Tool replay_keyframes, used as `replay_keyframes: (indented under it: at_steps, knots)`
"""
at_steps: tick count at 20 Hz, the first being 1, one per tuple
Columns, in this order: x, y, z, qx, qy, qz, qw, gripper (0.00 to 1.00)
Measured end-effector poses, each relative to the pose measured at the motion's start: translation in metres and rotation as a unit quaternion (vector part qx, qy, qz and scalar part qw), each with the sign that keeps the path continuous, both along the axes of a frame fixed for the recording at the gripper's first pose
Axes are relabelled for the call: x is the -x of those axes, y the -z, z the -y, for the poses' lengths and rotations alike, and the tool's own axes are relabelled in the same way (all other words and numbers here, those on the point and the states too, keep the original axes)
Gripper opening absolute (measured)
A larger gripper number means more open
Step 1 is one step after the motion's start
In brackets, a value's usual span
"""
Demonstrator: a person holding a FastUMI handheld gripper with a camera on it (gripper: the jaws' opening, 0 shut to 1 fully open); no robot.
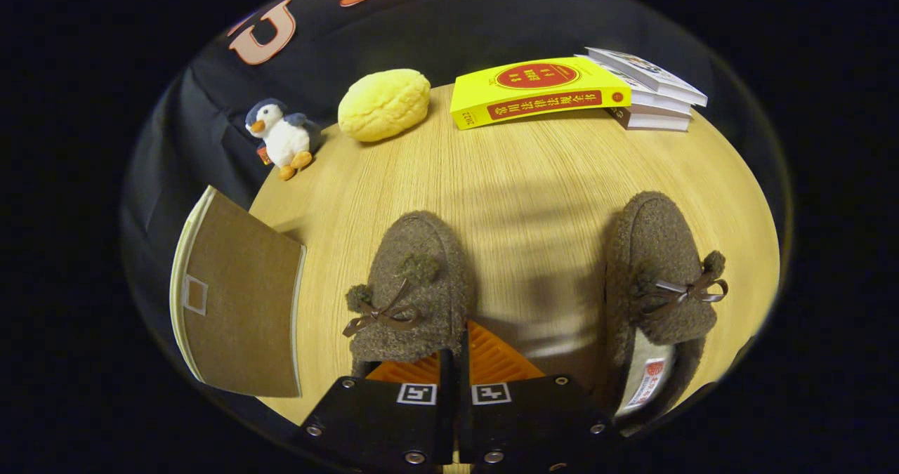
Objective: Open the storage box then place both shoes into the box .Put the left shoe in first, then the right shoe, with the right side of both shoes facing outward in a uniform manner.
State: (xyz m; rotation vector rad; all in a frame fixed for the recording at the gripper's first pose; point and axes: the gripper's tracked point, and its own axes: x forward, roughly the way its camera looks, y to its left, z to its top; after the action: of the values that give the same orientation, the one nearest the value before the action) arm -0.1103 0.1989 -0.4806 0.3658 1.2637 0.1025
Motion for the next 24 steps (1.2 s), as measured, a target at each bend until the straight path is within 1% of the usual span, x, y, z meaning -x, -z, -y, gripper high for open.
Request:
replay_keyframes:
  at_steps: [2, 6, 10, 14, 16, 19, 22, 24]
  knots:
    - [-0.004, -0.023, -0.011, -0.011, 0.002, 0.008, 1.0, 0.04]
    - [-0.026, -0.097, -0.049, -0.039, -0.002, 0.042, 0.998, 0.04]
    - [-0.047, -0.168, -0.103, -0.059, -0.024, 0.08, 0.995, 0.04]
    - [-0.054, -0.212, -0.173, -0.093, -0.05, 0.092, 0.99, 0.04]
    - [-0.056, -0.214, -0.207, -0.095, -0.069, 0.094, 0.989, 0.04]
    - [-0.045, -0.195, -0.25, -0.086, -0.092, 0.067, 0.99, 0.04]
    - [-0.035, -0.17, -0.283, -0.067, -0.109, 0.035, 0.991, 0.04]
    - [-0.026, -0.155, -0.293, -0.046, -0.122, 0.015, 0.991, 0.04]
